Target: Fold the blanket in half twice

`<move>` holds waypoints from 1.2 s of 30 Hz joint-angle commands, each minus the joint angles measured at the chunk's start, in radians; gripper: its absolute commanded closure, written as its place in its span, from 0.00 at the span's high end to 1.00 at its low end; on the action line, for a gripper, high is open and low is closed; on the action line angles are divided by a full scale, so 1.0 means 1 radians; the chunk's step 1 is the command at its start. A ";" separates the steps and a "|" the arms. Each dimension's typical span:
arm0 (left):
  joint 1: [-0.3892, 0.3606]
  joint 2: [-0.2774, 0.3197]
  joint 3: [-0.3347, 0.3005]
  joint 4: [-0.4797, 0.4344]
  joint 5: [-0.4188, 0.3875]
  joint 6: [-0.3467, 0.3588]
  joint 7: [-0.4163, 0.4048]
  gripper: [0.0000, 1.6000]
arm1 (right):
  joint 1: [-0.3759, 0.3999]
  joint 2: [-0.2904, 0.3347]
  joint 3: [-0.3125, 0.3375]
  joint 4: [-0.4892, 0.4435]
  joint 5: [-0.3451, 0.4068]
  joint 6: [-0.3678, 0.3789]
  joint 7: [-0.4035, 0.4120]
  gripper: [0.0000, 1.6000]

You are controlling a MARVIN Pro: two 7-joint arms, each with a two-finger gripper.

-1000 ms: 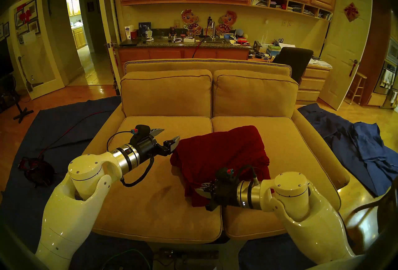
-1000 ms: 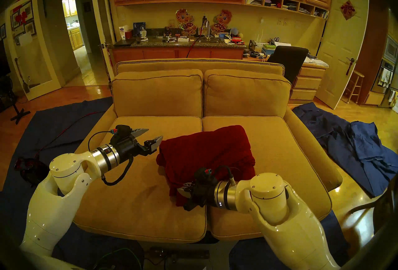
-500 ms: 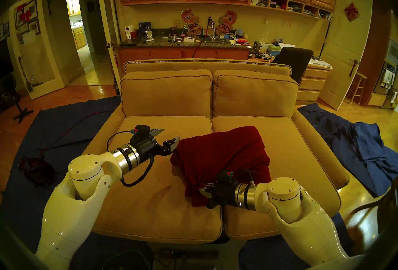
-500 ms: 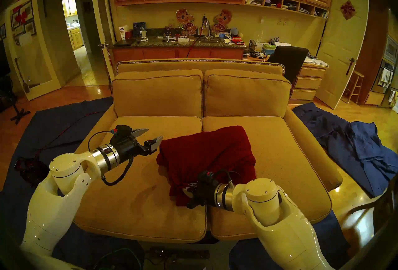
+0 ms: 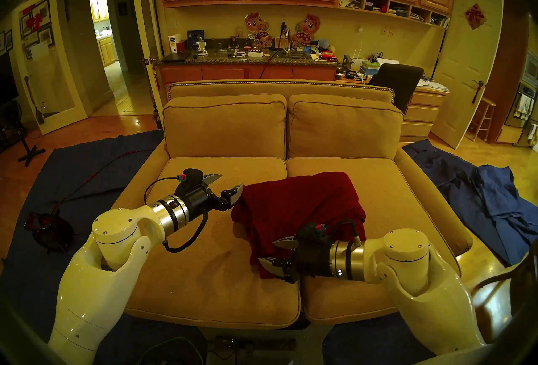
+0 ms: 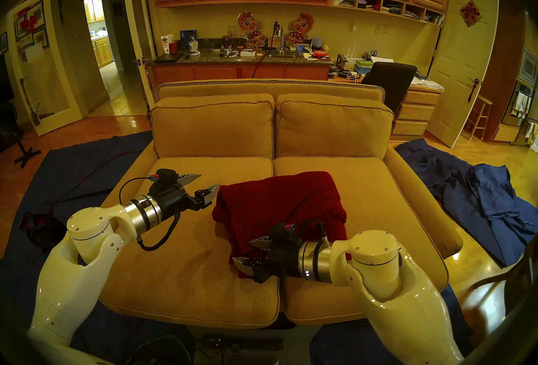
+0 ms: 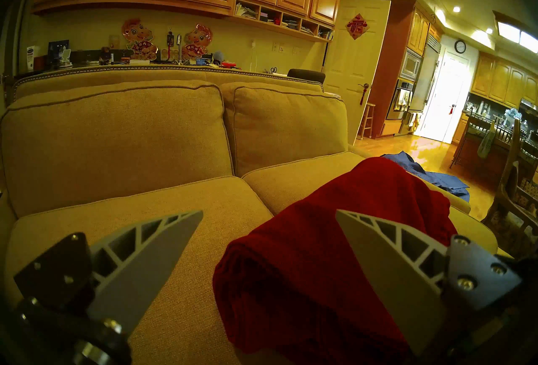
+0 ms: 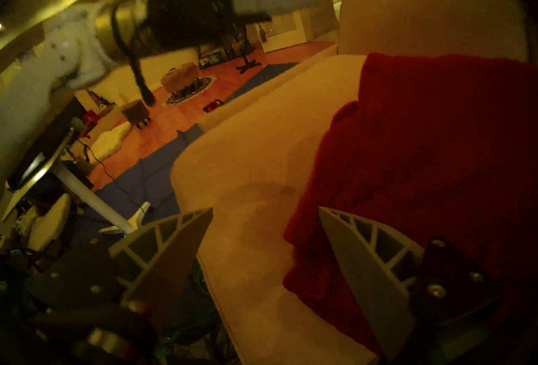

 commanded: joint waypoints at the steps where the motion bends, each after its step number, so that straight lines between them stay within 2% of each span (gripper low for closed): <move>1: -0.008 0.002 -0.003 -0.009 0.001 0.000 0.000 1.00 | 0.019 -0.002 0.123 -0.108 0.079 0.026 0.032 0.83; 3: -0.008 0.002 -0.003 -0.009 0.001 0.000 0.000 1.00 | 0.044 -0.019 0.144 -0.106 0.080 0.018 0.013 0.82; 5: -0.008 0.002 -0.003 -0.009 0.001 0.000 0.000 1.00 | 0.073 -0.034 0.141 -0.086 0.056 -0.008 -0.017 0.74; 7: -0.008 0.001 -0.003 -0.010 0.001 0.000 0.000 1.00 | 0.102 -0.069 0.130 -0.054 0.058 -0.008 -0.038 0.19; 8: -0.008 0.001 -0.003 -0.010 0.001 0.001 0.000 1.00 | 0.116 -0.076 0.119 -0.041 0.050 -0.014 -0.049 0.00; 10: -0.008 0.001 -0.003 -0.010 0.002 0.001 0.000 1.00 | 0.134 -0.087 0.088 -0.012 0.025 -0.046 -0.075 0.00; 11: -0.008 0.001 -0.003 -0.010 0.002 0.001 0.000 1.00 | 0.145 -0.096 0.055 0.024 -0.004 -0.087 -0.105 0.00; 14: -0.008 0.001 -0.003 -0.010 0.002 0.001 0.000 1.00 | 0.151 -0.106 0.028 0.059 -0.036 -0.112 -0.127 0.00; 16: -0.008 0.001 -0.003 -0.009 0.002 0.001 -0.001 1.00 | 0.157 -0.107 -0.007 0.112 -0.076 -0.166 -0.147 0.00; 17: -0.008 0.001 -0.003 -0.009 0.002 0.001 -0.001 1.00 | 0.153 -0.122 -0.009 0.121 -0.081 -0.159 -0.163 0.00; 18: -0.008 0.001 -0.004 -0.010 0.002 0.001 -0.001 1.00 | 0.161 -0.123 -0.026 0.162 -0.109 -0.201 -0.170 0.00; 19: -0.008 0.001 -0.004 -0.010 0.002 0.001 -0.001 1.00 | 0.159 -0.127 -0.031 0.180 -0.120 -0.231 -0.176 0.00; 21: -0.008 0.000 -0.004 -0.010 0.002 0.001 -0.001 1.00 | 0.159 -0.128 -0.035 0.190 -0.142 -0.231 -0.182 0.00; 23: -0.008 0.000 -0.004 -0.010 0.003 0.002 0.000 1.00 | 0.151 -0.125 -0.040 0.225 -0.158 -0.302 -0.191 0.00; 25: -0.008 0.000 -0.004 -0.010 0.003 0.002 0.000 1.00 | 0.145 -0.125 -0.036 0.241 -0.174 -0.311 -0.189 0.00; 26: -0.008 0.000 -0.004 -0.010 0.003 0.002 0.000 1.00 | 0.139 -0.113 -0.042 0.254 -0.181 -0.351 -0.196 0.00; 28: -0.008 0.000 -0.004 -0.010 0.003 0.002 0.000 1.00 | 0.138 -0.118 -0.037 0.260 -0.189 -0.332 -0.193 0.00; 29: -0.008 0.000 -0.004 -0.010 0.003 0.003 0.000 1.00 | 0.130 -0.107 -0.041 0.276 -0.188 -0.372 -0.195 0.00; 36: -0.008 0.000 -0.004 -0.011 0.003 0.003 -0.001 1.00 | 0.117 -0.084 -0.056 0.278 -0.200 -0.355 -0.178 0.00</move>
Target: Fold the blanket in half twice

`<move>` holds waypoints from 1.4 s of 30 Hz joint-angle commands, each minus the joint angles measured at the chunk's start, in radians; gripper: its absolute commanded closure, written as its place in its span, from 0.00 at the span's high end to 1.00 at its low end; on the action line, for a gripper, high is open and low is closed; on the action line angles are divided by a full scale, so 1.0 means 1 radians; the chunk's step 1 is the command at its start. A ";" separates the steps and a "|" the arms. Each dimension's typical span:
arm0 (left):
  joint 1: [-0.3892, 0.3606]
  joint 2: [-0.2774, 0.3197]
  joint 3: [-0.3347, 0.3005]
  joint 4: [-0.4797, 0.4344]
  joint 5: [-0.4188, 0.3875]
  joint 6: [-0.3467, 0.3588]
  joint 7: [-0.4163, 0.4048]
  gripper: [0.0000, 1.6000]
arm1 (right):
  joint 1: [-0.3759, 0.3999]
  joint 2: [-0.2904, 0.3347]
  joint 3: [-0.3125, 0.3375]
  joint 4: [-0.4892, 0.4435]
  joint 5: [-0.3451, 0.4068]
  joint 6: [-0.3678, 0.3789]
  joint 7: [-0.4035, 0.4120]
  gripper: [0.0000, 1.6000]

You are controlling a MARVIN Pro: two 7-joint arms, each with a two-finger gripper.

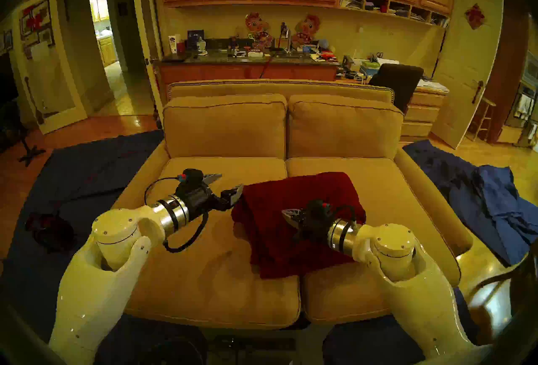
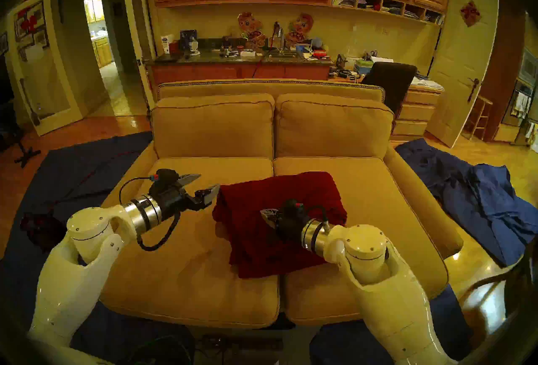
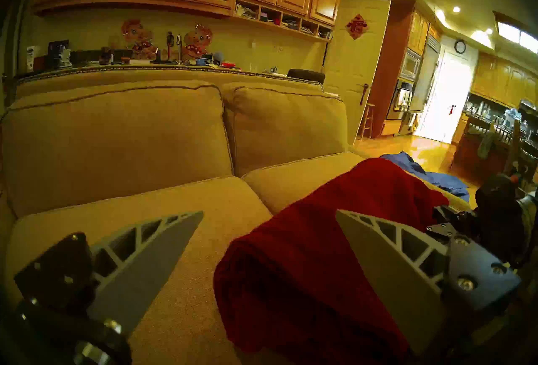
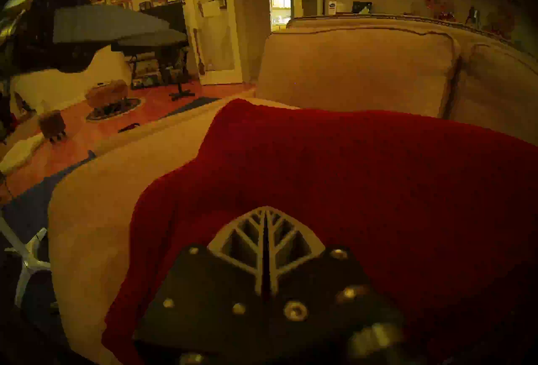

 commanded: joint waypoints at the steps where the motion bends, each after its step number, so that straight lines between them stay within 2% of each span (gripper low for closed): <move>1: -0.008 0.002 -0.003 -0.011 0.001 0.002 0.002 1.00 | -0.016 0.028 -0.005 -0.006 -0.013 -0.012 0.016 0.00; 4: -0.008 0.002 -0.003 -0.011 0.001 0.002 0.001 1.00 | -0.026 0.027 0.003 -0.018 -0.006 -0.020 0.018 0.00; 6: -0.008 0.002 -0.003 -0.010 0.002 0.002 0.001 1.00 | -0.027 0.017 0.023 -0.034 0.025 -0.018 0.029 0.00; 15: -0.008 0.001 -0.003 -0.009 0.002 0.000 0.000 1.00 | 0.029 -0.022 0.110 -0.115 0.109 -0.050 0.041 0.00; 20: -0.008 0.000 -0.003 -0.009 0.002 0.000 -0.001 1.00 | 0.059 -0.030 0.190 -0.179 0.166 -0.047 0.042 0.00; 24: -0.008 0.000 -0.004 -0.009 0.003 0.001 -0.001 1.00 | 0.049 -0.023 0.245 -0.206 0.200 -0.028 0.049 0.00; 30: -0.008 0.000 -0.004 -0.010 0.003 0.002 -0.001 1.00 | 0.021 -0.014 0.303 -0.221 0.225 -0.013 0.060 0.00; 35: -0.008 0.000 -0.004 -0.010 0.003 0.002 -0.001 1.00 | -0.006 -0.011 0.363 -0.221 0.228 -0.031 0.065 0.00; 42: -0.008 -0.001 -0.004 -0.010 0.004 0.002 -0.001 1.00 | 0.005 -0.011 0.459 -0.186 0.241 -0.044 0.058 0.00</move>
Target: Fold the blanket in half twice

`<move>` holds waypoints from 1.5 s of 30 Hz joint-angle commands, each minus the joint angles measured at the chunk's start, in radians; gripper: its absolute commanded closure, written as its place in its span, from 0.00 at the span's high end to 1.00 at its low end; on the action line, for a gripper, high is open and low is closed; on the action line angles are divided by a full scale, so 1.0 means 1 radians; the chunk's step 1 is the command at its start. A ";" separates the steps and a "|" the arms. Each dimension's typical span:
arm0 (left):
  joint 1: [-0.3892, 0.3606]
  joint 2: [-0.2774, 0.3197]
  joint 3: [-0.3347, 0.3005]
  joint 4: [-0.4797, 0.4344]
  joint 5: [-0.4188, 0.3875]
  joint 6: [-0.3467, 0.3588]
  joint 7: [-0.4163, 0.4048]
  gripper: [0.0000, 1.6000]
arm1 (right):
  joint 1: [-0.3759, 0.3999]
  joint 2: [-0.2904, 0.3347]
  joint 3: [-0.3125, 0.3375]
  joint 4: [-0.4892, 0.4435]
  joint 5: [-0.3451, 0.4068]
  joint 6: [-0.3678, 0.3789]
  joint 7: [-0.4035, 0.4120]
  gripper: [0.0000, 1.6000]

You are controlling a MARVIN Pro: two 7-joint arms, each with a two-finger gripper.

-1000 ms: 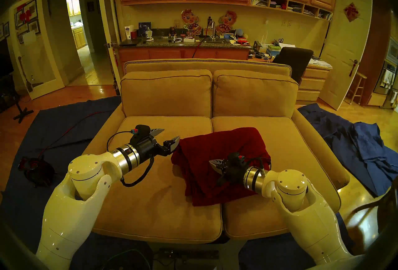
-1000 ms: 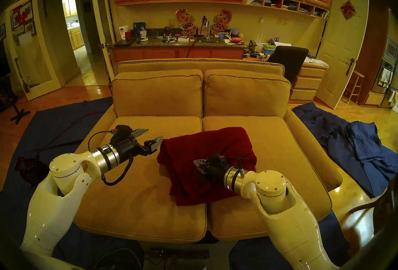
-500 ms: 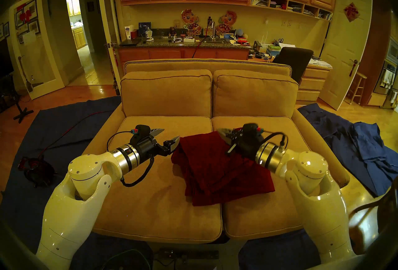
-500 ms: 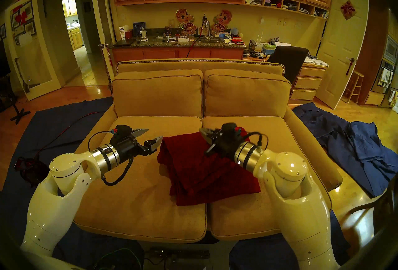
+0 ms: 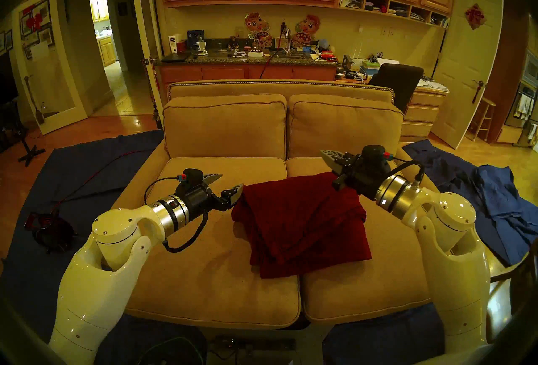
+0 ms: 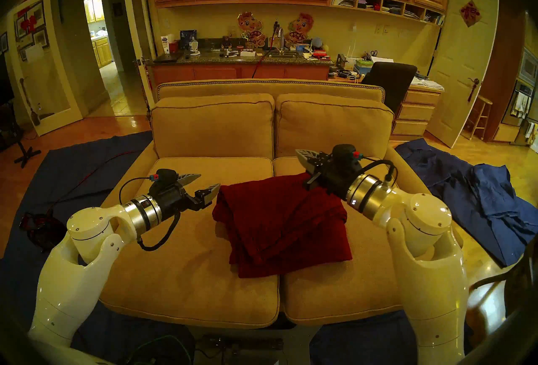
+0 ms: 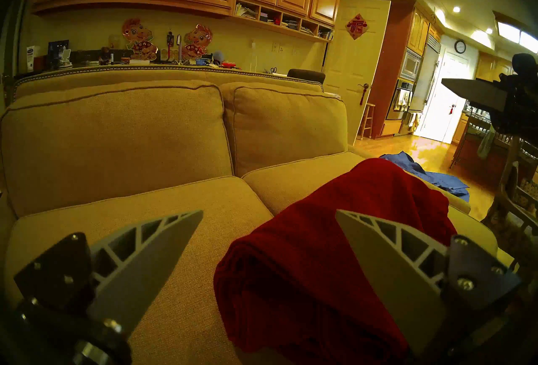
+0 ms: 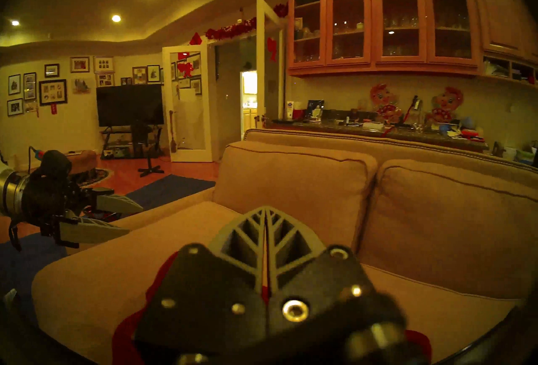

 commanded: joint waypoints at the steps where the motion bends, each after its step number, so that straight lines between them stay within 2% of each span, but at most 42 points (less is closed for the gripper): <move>1: -0.008 0.002 -0.003 -0.010 0.001 0.001 0.001 1.00 | 0.013 0.000 0.101 0.021 0.020 -0.021 -0.017 0.00; 9: -0.008 0.002 -0.003 -0.010 0.002 0.002 0.000 1.00 | 0.023 0.015 0.184 0.077 0.055 -0.024 -0.003 0.00; 24: -0.008 0.001 -0.004 -0.011 0.003 0.003 0.000 1.00 | -0.008 -0.005 0.213 0.092 0.069 -0.034 0.007 0.00; 25: -0.008 0.001 -0.004 -0.011 0.003 0.003 0.000 1.00 | -0.008 -0.006 0.213 0.090 0.070 -0.032 0.006 0.30; 26: -0.008 0.001 -0.004 -0.011 0.003 0.003 0.000 1.00 | -0.007 -0.006 0.215 0.088 0.070 -0.032 0.004 0.46; 27: -0.008 0.001 -0.004 -0.011 0.003 0.003 0.000 1.00 | -0.007 -0.006 0.215 0.088 0.070 -0.032 0.004 0.79; 45: -0.008 0.000 -0.004 -0.011 0.004 0.004 -0.001 1.00 | -0.008 -0.007 0.215 0.087 0.070 -0.031 0.002 0.79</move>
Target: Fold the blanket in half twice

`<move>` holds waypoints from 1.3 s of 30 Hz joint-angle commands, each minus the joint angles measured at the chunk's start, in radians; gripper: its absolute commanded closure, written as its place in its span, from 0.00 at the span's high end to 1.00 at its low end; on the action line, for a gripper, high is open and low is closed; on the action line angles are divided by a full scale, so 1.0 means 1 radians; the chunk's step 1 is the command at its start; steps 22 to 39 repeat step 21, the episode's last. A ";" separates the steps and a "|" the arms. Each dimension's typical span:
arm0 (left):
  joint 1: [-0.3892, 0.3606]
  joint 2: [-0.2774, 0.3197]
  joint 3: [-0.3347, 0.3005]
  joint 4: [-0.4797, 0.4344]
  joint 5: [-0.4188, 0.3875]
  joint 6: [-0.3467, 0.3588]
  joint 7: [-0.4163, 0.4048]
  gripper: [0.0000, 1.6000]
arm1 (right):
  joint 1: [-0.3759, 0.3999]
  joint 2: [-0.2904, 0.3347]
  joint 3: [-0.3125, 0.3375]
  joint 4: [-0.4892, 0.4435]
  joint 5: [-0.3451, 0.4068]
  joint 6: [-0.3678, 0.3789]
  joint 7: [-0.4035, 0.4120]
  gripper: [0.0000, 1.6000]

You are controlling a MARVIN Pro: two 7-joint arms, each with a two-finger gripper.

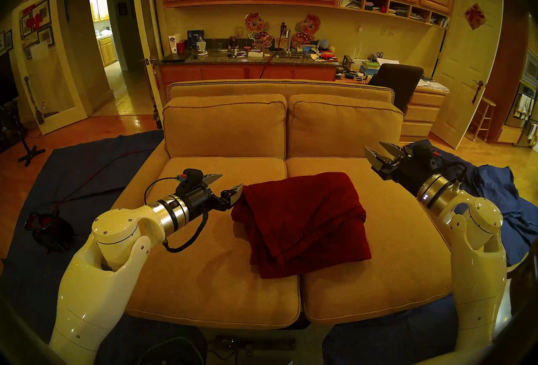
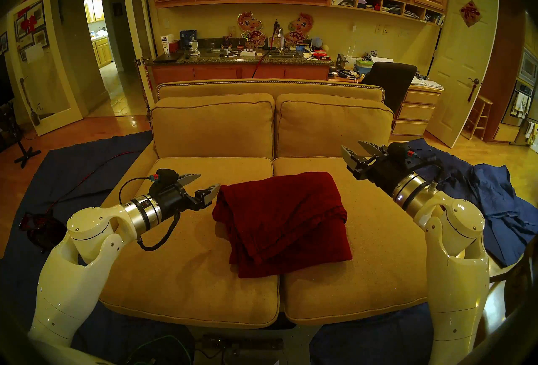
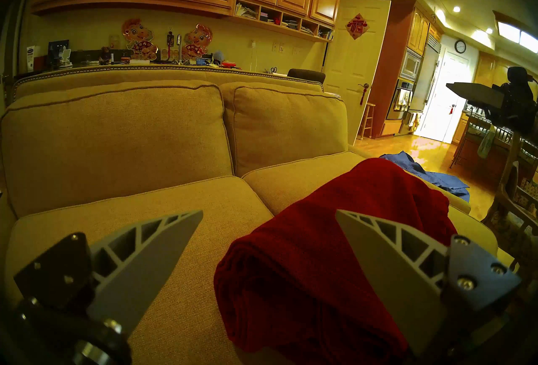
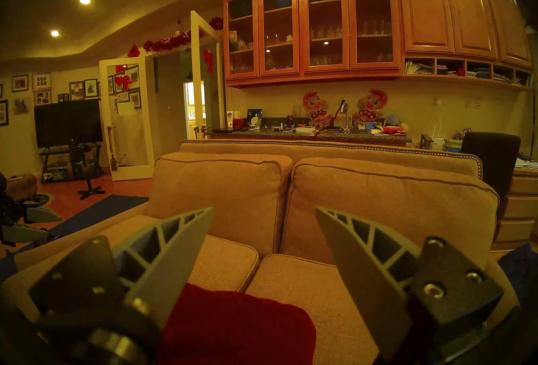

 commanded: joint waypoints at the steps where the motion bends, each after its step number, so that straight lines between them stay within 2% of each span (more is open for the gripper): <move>1: -0.008 0.002 -0.003 -0.011 0.001 0.002 0.001 1.00 | 0.007 0.007 0.003 -0.013 0.003 0.002 0.004 0.79; 39: -0.008 0.001 -0.003 -0.011 0.002 0.002 0.000 1.00 | 0.005 0.010 0.002 -0.013 0.005 0.001 0.002 0.79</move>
